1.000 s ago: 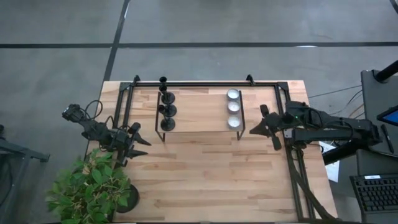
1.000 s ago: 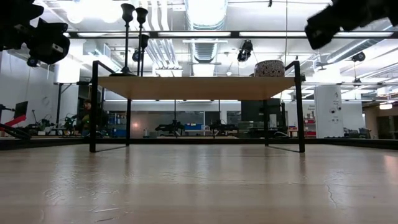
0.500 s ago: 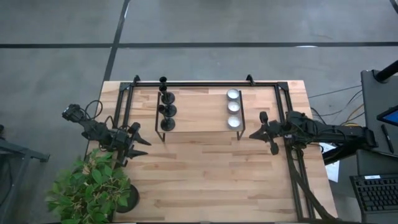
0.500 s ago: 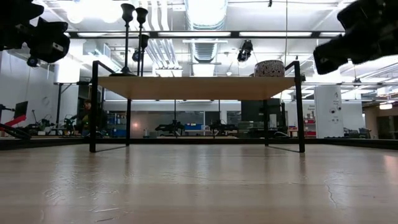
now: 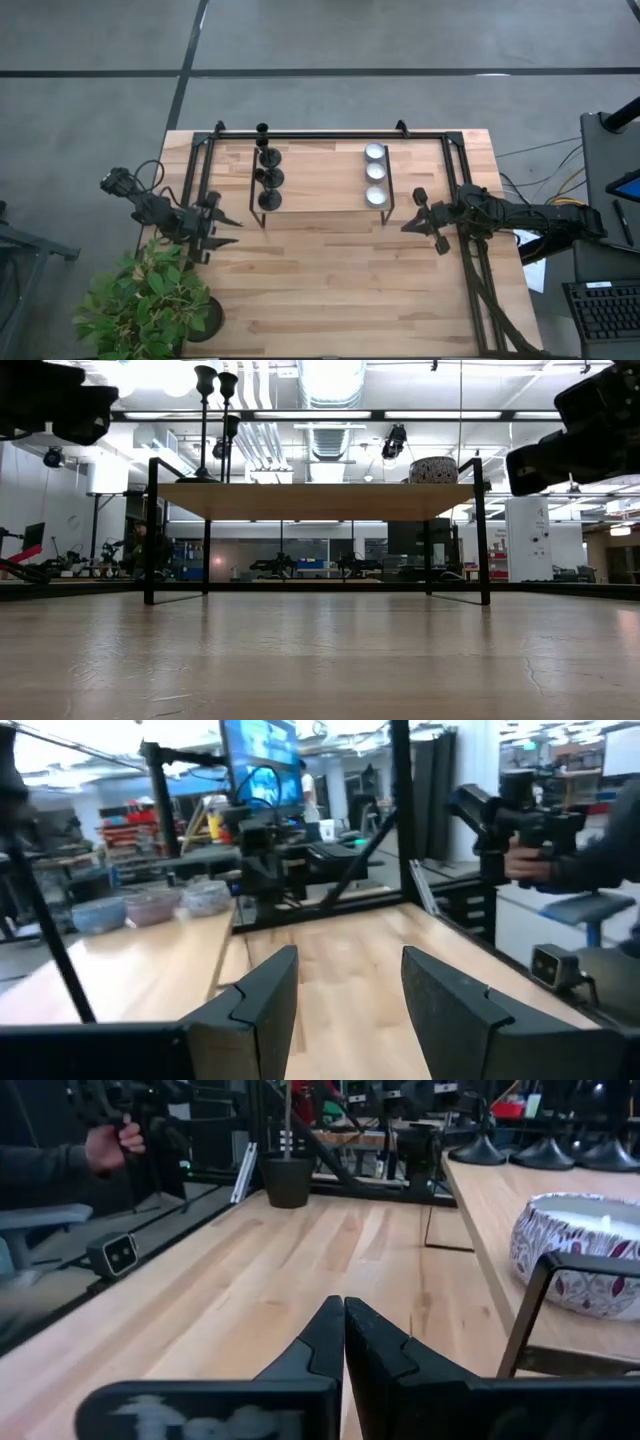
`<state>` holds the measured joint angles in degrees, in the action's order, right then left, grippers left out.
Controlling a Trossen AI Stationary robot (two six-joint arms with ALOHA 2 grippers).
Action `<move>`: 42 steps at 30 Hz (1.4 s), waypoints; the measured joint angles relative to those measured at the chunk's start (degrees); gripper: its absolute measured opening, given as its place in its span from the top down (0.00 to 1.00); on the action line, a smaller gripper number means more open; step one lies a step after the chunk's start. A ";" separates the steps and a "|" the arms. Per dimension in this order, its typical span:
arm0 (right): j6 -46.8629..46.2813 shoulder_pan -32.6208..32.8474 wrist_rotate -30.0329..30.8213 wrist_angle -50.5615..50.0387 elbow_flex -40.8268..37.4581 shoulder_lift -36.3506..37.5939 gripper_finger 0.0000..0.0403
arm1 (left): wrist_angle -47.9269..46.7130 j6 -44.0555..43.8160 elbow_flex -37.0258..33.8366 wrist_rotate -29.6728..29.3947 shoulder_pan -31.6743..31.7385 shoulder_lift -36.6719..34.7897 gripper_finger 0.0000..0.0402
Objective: Pick & Place candle stick holders
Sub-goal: Return to Home Position
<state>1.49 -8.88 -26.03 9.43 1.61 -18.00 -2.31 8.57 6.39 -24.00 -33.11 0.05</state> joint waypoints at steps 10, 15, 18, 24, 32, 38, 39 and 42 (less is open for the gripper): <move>-0.30 -0.02 8.21 2.17 0.00 0.00 0.98 | -0.18 3.80 -0.10 -1.40 0.03 0.00 0.56; 0.93 -0.02 8.18 2.34 0.00 -0.07 0.98 | 0.11 4.66 -0.11 -4.05 0.03 0.00 0.56; 0.17 -0.02 8.18 2.34 0.00 -0.15 0.98 | 0.15 4.63 -0.11 -4.07 0.03 0.00 0.56; -1.30 -0.02 8.18 2.28 0.00 -0.15 0.98 | 0.13 4.51 -0.11 -4.09 0.03 0.00 0.56; -1.30 -0.02 8.16 1.49 0.02 -0.20 0.98 | 0.13 4.49 -0.11 -4.13 0.03 0.00 0.56; -1.35 -0.02 8.16 1.49 0.02 -0.20 0.98 | 0.13 4.49 -0.11 -4.14 0.03 0.00 0.56; -1.36 -0.02 8.16 1.50 0.02 -0.20 0.98 | 0.13 4.49 -0.11 -4.14 0.03 0.00 0.56; -1.33 -0.02 8.14 1.49 0.02 -0.20 0.98 | 0.13 4.49 -0.11 -4.14 0.03 0.00 0.56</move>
<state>0.16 -8.91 -17.89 10.92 1.63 -18.20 -2.17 13.06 6.28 -28.14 -33.08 0.05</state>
